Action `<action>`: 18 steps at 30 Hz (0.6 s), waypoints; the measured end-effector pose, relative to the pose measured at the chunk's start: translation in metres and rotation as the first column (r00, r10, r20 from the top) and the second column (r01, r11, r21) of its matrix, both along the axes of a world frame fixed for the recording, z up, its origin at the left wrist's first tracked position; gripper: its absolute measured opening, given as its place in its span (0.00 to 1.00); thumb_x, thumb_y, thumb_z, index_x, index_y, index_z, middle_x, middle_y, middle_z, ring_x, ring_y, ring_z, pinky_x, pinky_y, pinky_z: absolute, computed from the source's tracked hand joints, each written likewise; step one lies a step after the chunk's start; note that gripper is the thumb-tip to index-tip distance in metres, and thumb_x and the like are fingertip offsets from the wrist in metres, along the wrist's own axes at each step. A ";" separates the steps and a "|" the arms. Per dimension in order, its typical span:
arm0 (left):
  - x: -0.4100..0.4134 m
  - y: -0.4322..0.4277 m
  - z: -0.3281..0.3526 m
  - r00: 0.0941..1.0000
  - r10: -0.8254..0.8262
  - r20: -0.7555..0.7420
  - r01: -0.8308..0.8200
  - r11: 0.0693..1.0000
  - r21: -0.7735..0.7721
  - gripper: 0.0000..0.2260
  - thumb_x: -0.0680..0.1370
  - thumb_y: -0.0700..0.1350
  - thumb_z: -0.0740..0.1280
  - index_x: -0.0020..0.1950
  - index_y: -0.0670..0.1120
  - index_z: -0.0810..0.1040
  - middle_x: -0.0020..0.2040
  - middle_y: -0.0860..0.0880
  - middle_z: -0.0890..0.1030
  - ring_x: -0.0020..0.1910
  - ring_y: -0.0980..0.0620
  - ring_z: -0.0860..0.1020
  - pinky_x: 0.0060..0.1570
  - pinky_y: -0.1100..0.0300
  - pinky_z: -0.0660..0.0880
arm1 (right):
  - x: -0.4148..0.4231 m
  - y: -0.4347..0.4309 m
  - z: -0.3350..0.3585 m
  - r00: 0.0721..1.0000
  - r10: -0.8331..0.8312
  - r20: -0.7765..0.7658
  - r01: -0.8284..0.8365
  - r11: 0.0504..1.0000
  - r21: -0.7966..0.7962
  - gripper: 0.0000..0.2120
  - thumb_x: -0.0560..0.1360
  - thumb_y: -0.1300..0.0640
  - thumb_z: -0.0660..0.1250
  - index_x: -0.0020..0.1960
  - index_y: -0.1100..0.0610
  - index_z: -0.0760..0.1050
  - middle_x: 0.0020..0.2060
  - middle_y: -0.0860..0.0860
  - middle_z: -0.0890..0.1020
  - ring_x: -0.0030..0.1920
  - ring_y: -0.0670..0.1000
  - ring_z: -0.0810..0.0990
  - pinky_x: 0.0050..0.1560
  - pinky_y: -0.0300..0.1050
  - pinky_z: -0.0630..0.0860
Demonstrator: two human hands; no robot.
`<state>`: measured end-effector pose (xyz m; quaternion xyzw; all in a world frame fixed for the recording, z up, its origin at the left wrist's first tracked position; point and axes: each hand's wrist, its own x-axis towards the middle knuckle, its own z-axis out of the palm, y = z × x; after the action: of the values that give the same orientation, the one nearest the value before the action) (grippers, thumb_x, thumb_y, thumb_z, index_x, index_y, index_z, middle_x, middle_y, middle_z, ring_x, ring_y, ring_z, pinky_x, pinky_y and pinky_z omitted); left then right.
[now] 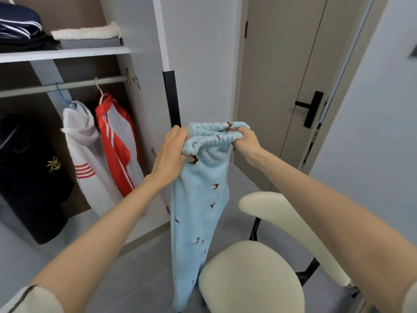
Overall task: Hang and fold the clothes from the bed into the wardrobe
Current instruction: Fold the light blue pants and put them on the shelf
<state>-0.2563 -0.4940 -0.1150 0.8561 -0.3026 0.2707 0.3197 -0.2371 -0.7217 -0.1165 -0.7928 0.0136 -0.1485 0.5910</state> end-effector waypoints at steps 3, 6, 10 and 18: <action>0.002 -0.015 0.000 0.997 -0.010 0.077 0.008 1.000 0.026 0.14 0.72 0.33 0.66 0.41 0.48 0.62 0.42 0.55 0.64 0.41 0.54 0.63 0.35 0.63 0.61 | 0.001 -0.018 -0.001 1.000 0.008 0.004 -0.008 1.000 -0.002 0.07 0.77 0.66 0.62 0.52 0.58 0.77 0.49 0.51 0.78 0.49 0.49 0.76 0.43 0.33 0.73; 0.007 -0.022 -0.006 0.995 -0.002 0.102 -0.001 1.000 0.028 0.15 0.73 0.34 0.66 0.42 0.49 0.62 0.43 0.55 0.64 0.40 0.54 0.63 0.36 0.63 0.60 | 0.008 -0.025 -0.002 1.000 0.014 -0.007 -0.014 1.000 -0.020 0.08 0.78 0.66 0.62 0.54 0.58 0.77 0.51 0.50 0.78 0.52 0.48 0.77 0.48 0.36 0.75; 0.021 -0.027 -0.019 0.999 0.020 0.025 -0.019 0.999 -0.030 0.13 0.74 0.34 0.66 0.41 0.47 0.63 0.40 0.55 0.65 0.38 0.57 0.63 0.36 0.67 0.62 | 0.021 -0.029 -0.006 1.000 0.003 -0.016 -0.003 0.999 -0.051 0.12 0.77 0.68 0.61 0.58 0.63 0.77 0.52 0.53 0.78 0.54 0.50 0.77 0.57 0.45 0.76; -0.005 -0.076 -0.022 0.923 -0.129 -0.363 0.012 0.951 -0.308 0.21 0.70 0.49 0.76 0.41 0.53 0.62 0.34 0.55 0.71 0.31 0.60 0.67 0.31 0.63 0.67 | -0.009 -0.074 -0.004 0.999 -0.034 0.015 0.036 0.992 -0.118 0.13 0.75 0.70 0.58 0.54 0.61 0.78 0.48 0.52 0.79 0.51 0.50 0.78 0.49 0.42 0.77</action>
<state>-0.2616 -0.5703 -0.1373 0.8222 -0.2214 0.1309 0.5078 -0.2462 -0.7953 -0.1204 -0.8251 0.0151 -0.1643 0.5404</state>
